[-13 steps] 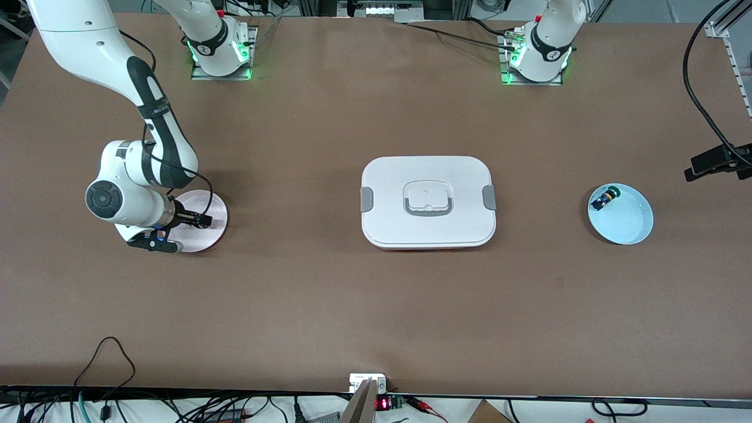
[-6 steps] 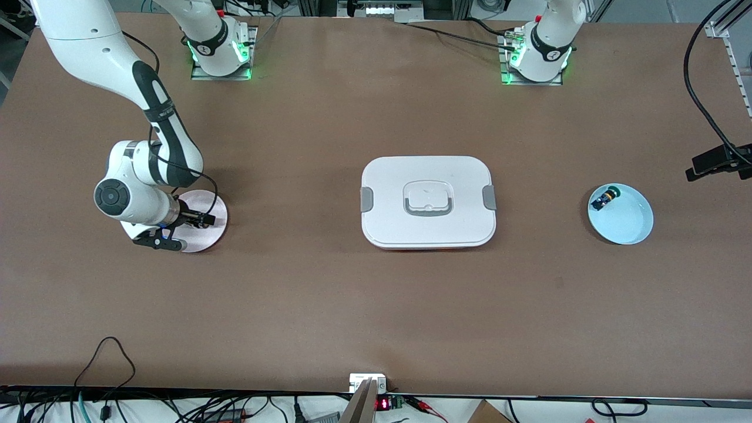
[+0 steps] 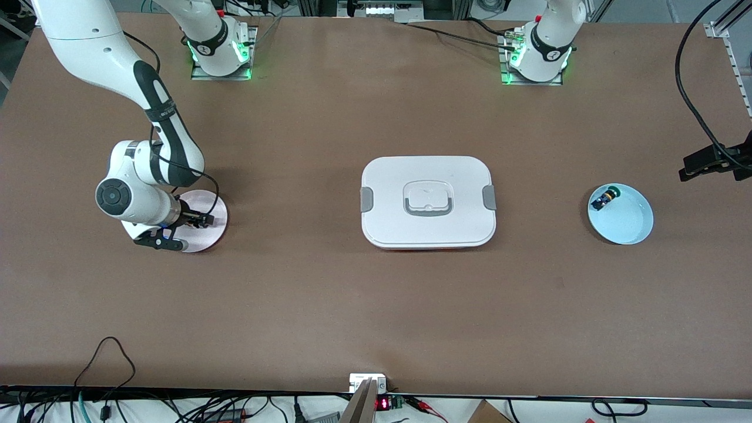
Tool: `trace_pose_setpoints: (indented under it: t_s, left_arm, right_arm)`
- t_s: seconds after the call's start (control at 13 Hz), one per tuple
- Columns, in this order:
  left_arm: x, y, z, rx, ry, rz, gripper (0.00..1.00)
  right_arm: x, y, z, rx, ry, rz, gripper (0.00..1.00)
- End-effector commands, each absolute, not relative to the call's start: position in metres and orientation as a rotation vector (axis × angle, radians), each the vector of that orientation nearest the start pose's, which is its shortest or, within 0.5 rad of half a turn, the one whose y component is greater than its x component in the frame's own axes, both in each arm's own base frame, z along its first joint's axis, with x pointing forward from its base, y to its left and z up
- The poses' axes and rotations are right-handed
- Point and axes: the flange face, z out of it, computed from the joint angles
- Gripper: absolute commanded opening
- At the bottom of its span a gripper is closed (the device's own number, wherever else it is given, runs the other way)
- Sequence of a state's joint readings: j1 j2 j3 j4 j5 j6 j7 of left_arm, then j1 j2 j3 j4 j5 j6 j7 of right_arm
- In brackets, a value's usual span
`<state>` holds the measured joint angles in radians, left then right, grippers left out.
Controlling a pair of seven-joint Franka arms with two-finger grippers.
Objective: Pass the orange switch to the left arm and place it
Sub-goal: 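Close the right gripper on the orange switch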
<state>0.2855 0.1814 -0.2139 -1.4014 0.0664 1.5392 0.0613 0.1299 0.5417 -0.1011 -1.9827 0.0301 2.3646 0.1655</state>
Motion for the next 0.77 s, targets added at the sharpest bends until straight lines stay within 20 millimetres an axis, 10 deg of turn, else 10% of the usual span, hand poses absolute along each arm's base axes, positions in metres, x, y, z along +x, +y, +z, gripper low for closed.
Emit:
trace_pose_setpoints:
  t_s: [0.0, 0.69]
  left_arm:
    - [0.606, 0.057, 0.601, -3.09, 0.002, 0.073, 1.0]
    - [0.597, 0.014, 0.615, -3.086, 0.059, 0.077, 1.0]
  right_arm:
    - [0.6, 0.03, 0.204, -3.156, 0.179, 0.212, 0.28]
    - [0.626, 0.116, 0.439, -2.987, -0.252, 0.147, 0.24]
